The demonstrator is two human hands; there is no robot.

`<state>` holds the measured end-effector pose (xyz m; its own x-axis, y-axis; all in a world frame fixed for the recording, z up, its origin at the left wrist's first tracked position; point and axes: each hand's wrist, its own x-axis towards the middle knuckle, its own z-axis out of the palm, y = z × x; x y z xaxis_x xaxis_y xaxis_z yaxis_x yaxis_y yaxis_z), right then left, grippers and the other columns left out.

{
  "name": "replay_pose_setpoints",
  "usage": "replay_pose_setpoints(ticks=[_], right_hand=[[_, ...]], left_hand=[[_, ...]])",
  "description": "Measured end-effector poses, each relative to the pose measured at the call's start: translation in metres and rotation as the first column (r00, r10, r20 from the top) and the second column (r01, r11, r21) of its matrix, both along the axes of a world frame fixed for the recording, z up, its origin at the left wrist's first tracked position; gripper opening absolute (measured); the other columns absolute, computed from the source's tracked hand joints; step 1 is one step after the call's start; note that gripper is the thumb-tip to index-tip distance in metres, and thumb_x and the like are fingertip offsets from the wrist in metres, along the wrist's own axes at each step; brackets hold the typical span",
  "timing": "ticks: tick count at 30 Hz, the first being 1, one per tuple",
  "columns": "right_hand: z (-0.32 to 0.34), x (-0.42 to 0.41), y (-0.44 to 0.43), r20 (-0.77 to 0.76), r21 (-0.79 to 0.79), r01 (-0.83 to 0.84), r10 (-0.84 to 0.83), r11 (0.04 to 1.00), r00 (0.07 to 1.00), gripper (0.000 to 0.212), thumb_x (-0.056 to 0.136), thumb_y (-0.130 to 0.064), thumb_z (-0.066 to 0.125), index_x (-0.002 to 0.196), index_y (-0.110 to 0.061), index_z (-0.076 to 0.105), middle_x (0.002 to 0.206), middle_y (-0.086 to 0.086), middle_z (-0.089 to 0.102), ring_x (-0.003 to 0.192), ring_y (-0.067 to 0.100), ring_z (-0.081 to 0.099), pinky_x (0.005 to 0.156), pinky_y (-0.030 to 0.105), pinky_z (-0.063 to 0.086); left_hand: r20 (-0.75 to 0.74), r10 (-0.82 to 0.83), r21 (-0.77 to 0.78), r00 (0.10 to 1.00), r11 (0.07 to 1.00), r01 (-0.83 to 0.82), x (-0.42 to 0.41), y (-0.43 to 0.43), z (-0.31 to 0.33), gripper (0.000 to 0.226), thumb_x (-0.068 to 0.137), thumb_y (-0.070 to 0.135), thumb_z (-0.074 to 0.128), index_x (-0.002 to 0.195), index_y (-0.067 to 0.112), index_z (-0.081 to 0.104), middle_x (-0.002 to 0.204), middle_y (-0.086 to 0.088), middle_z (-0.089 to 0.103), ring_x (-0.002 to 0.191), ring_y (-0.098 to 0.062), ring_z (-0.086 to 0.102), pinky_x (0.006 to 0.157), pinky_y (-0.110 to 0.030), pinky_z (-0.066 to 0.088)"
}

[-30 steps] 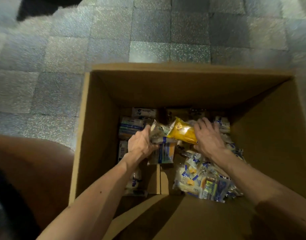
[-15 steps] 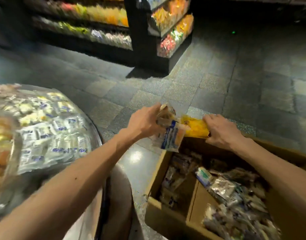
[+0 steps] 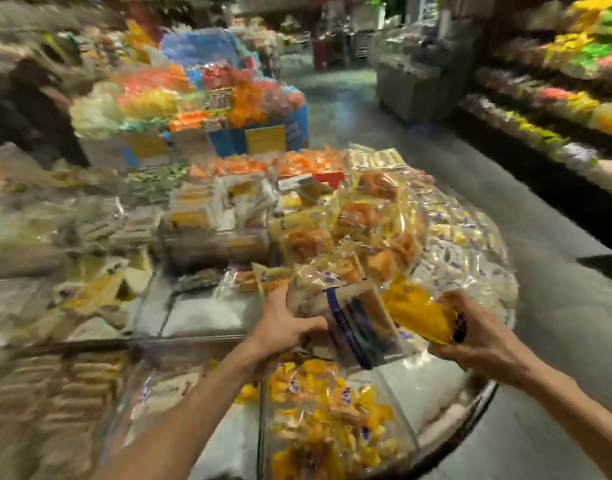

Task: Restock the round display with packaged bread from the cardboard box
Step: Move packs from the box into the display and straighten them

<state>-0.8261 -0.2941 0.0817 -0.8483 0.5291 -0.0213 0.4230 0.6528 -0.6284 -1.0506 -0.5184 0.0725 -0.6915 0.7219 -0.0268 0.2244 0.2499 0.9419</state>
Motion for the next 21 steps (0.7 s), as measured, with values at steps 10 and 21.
replay_pose_setpoints(ticks=[10,21], right_hand=[[-0.091,-0.156,-0.111,0.131,-0.328,-0.407,0.468,0.852,0.874,0.064,0.059,-0.035,0.091,0.104,-0.024,0.048,0.084,0.006,0.064,0.064,0.008,0.057,0.065,0.033,0.051],[-0.127,-0.188,-0.145,0.271,-0.397,-0.420,0.541,0.816,0.796,0.095,0.057,-0.065,0.084,0.130,-0.031,0.033,0.123,-0.004,0.051,0.103,0.012,0.054,0.078,0.018,0.046]], left_hand=[[0.501,0.553,-0.076,0.665,0.794,-0.603,0.014,-0.178,-0.096,0.070,0.065,0.022,0.093,0.126,0.021,0.058,0.118,0.005,0.072,0.111,-0.014,0.068,0.097,-0.040,0.054],[0.572,0.739,-0.151,0.356,0.522,-0.840,0.021,-0.270,-0.125,0.044,0.076,0.019,0.080,0.114,0.026,0.058,0.111,-0.001,0.070,0.089,-0.012,0.065,0.079,-0.035,0.050]])
